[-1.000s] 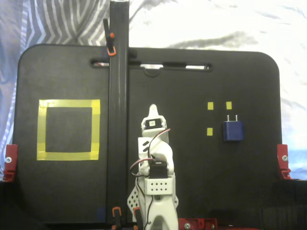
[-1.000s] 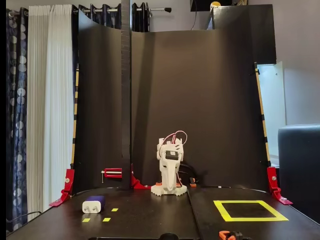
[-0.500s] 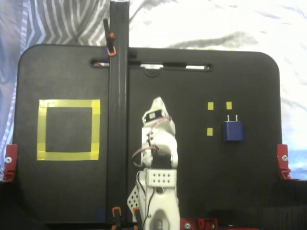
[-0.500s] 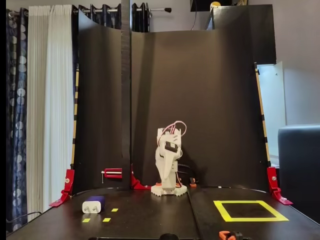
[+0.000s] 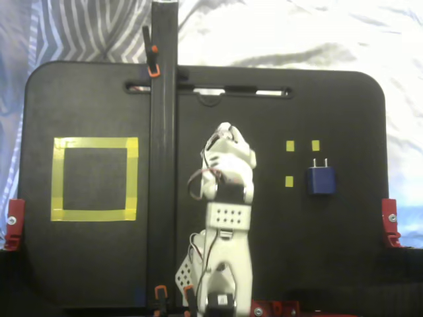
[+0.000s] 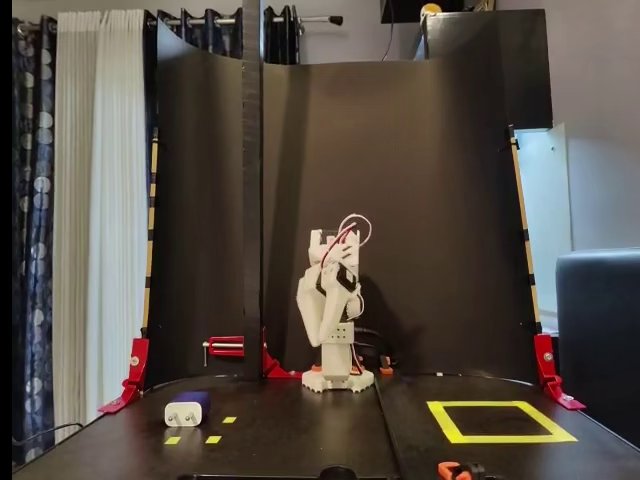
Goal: Grasp a block and put it in the designated area.
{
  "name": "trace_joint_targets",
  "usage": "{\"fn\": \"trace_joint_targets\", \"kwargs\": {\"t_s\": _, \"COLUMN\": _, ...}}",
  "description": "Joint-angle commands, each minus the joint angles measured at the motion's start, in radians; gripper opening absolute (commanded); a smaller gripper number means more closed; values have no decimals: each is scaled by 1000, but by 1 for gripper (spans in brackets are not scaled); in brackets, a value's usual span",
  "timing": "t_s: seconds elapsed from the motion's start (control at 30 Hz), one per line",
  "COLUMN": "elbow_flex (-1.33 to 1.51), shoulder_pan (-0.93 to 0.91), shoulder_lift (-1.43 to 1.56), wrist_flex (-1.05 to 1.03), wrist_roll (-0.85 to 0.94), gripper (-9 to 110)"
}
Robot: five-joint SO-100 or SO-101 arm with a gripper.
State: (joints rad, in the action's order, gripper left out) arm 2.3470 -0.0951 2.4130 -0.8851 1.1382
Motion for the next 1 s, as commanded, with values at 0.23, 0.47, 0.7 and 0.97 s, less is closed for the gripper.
{"fn": "trace_joint_targets", "kwargs": {"t_s": 0.23, "elbow_flex": -192, "shoulder_pan": -87, "shoulder_lift": -192, "wrist_flex": -202, "wrist_roll": 351, "gripper": 1}}
{"fn": "trace_joint_targets", "kwargs": {"t_s": 0.47, "elbow_flex": -262, "shoulder_pan": -221, "shoulder_lift": -290, "wrist_flex": -353, "wrist_roll": 641, "gripper": 1}}
{"fn": "trace_joint_targets", "kwargs": {"t_s": 0.7, "elbow_flex": -408, "shoulder_pan": -348, "shoulder_lift": -407, "wrist_flex": -497, "wrist_roll": 844, "gripper": 1}}
{"fn": "trace_joint_targets", "kwargs": {"t_s": 0.97, "elbow_flex": -479, "shoulder_pan": -486, "shoulder_lift": -526, "wrist_flex": -483, "wrist_roll": 1019, "gripper": 1}}
